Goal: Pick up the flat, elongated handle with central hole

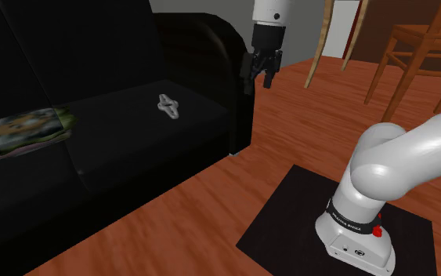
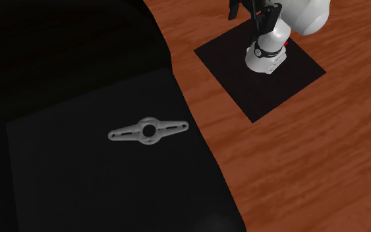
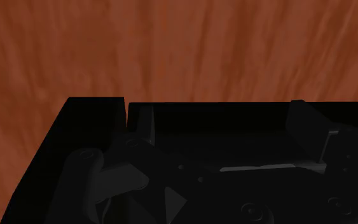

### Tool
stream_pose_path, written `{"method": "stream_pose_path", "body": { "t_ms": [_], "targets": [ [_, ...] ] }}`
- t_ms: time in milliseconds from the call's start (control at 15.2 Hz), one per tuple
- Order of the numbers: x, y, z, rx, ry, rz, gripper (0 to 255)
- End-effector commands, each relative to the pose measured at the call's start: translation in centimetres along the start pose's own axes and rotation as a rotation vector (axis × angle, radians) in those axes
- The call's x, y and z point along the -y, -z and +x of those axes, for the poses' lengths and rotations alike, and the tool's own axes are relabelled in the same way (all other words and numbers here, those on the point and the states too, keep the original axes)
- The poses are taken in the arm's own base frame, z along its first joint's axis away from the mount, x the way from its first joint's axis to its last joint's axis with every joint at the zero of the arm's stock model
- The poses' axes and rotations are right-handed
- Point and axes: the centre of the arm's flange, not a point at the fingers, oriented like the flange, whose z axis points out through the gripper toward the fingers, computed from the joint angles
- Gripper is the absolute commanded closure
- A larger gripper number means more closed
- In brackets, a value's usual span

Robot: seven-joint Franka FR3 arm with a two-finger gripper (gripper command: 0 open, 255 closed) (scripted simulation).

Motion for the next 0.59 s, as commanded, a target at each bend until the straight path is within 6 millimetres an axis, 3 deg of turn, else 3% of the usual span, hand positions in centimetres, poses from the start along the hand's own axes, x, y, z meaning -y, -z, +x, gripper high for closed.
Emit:
{"method": "stream_pose_path", "body": {
  "t_ms": [0, 528],
  "targets": [
    [0.0, 0.0, 0.0, 0.0, 0.0, 0.0, 0],
    [2.5, -2.5, 10.1, 0.007, -0.018, -0.011, 0]
  ]
}}
